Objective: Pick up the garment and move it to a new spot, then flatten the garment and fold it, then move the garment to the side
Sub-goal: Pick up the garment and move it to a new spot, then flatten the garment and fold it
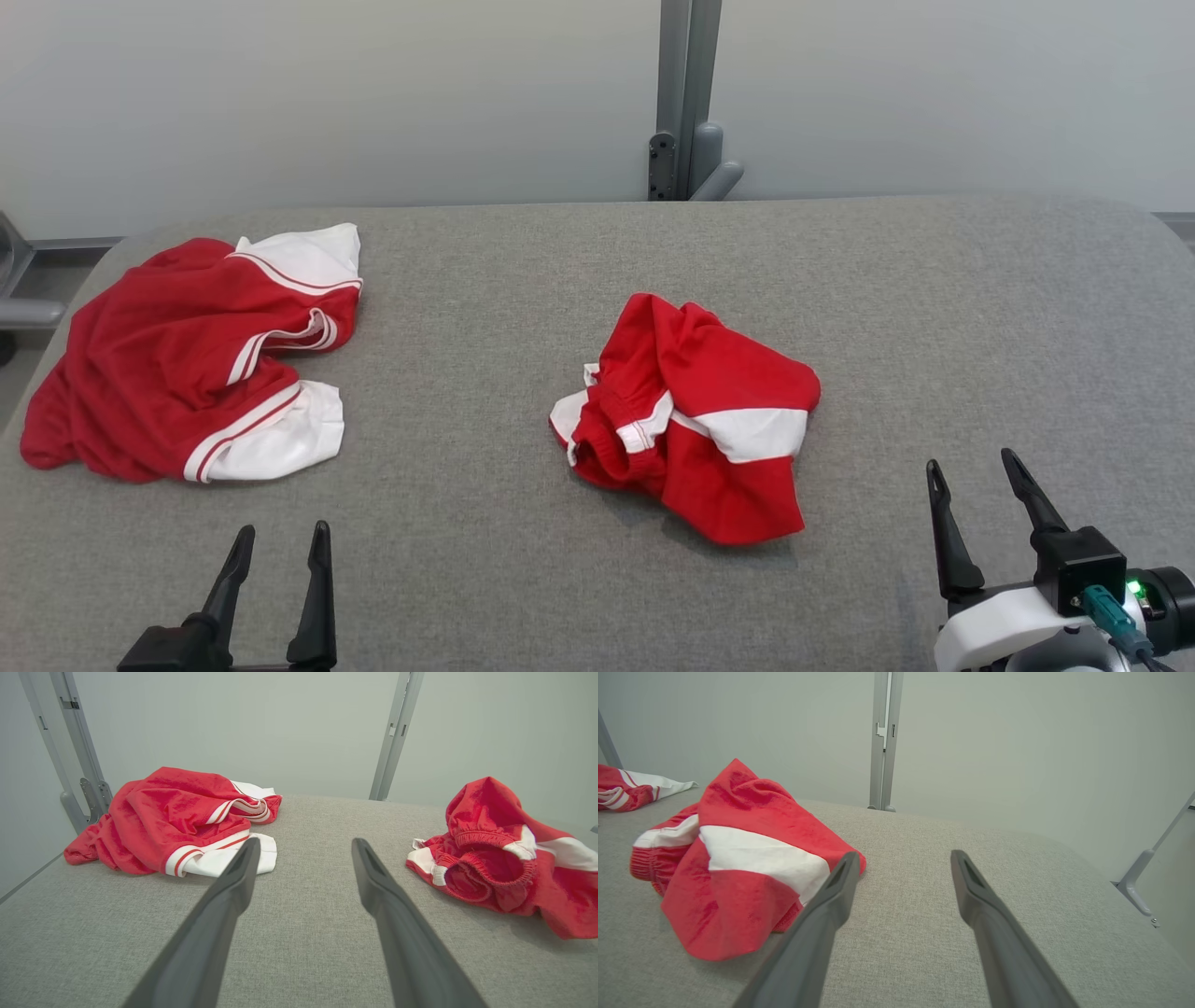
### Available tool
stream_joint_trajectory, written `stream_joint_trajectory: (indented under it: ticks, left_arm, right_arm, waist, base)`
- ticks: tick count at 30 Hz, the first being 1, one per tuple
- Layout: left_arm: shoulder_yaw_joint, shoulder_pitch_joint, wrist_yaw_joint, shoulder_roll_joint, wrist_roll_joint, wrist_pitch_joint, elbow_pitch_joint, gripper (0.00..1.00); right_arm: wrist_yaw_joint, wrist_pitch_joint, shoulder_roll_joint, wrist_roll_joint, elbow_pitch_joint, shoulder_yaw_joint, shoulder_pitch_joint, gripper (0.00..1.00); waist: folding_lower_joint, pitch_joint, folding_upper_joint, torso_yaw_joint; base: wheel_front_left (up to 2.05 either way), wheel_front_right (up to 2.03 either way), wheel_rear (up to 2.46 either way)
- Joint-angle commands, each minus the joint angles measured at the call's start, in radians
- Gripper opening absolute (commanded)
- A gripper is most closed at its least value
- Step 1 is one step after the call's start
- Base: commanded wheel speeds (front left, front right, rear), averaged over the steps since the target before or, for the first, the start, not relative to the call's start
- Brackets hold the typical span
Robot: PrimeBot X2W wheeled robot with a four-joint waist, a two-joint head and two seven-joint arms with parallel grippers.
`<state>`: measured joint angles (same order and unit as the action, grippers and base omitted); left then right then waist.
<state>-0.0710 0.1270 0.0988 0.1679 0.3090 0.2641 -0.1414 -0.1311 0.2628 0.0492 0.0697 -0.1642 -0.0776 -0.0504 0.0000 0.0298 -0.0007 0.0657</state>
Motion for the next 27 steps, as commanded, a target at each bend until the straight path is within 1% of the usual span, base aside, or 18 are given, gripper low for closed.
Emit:
stream_joint_trajectory:
  ticks: [1,4,10,19,23,27]
  left_arm:
    - [0.018,0.014,0.011,-0.011,-0.013,0.0,-0.003,1.0]
    - [0.049,0.015,0.023,-0.026,-0.032,0.0,-0.006,1.0]
    - [0.079,0.017,0.031,-0.043,-0.05,0.0,-0.002,1.0]
    - [0.057,-0.017,0.032,-0.035,-0.039,0.0,0.003,1.0]
    - [0.021,-0.041,0.033,-0.056,-0.002,0.0,-0.004,1.0]
    - [-0.11,-0.084,0.033,-0.059,0.06,0.0,-0.04,1.0]
  right_arm:
    - [0.001,0.003,0.002,0.003,-0.002,0.001,-0.014,1.0]
    - [0.001,0.003,0.002,0.004,-0.006,0.007,-0.011,1.0]
    - [0.001,0.003,0.002,0.002,-0.006,0.012,-0.01,1.0]
    - [0.001,0.003,0.002,-0.003,-0.006,0.017,0.008,1.0]
    - [0.001,0.003,0.002,-0.014,-0.007,0.028,0.024,1.0]
    - [0.001,0.003,0.002,-0.022,-0.002,0.052,0.043,1.0]
  waist:
    - [0.0,0.004,0.0007,-0.006]
    - [0.0,0.006,0.0007,-0.017]
    - [0.0,0.007,0.0007,-0.03]
    - [0.0,0.004,0.0007,-0.043]
    - [0.0,-0.001,0.0007,-0.062]
    - [0.0,-0.013,0.0007,-0.092]
  base:
    - [0.0,0.0,0.0]
    - [0.0,0.0,0.0]
    - [0.0,0.0,0.0]
    - [0.0,0.0,0.0]
    - [0.0,0.0,0.0]
    - [0.0,0.0,0.0]
